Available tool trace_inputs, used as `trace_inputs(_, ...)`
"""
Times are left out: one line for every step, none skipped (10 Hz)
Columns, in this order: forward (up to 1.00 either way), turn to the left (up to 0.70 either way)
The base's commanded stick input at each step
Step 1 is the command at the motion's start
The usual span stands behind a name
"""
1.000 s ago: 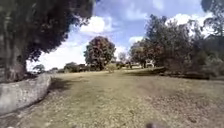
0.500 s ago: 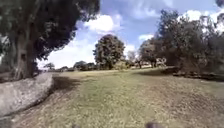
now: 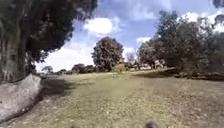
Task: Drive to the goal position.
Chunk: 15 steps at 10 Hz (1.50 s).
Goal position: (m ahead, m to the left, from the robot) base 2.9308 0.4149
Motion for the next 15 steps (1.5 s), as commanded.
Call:
trace_inputs(0.70,0.00)
trace_inputs(0.70,0.00)
trace_inputs(0.70,0.00)
trace_inputs(0.70,0.00)
trace_inputs(0.70,0.00)
trace_inputs(0.70,0.00)
trace_inputs(0.70,0.05)
trace_inputs(0.70,0.20)
trace_inputs(0.70,0.35)
trace_inputs(0.70,0.35)
trace_inputs(0.70,0.35)
trace_inputs(0.70,0.35)
trace_inputs(0.70,0.15)
trace_inputs(0.70,0.00)
trace_inputs(0.70,0.00)
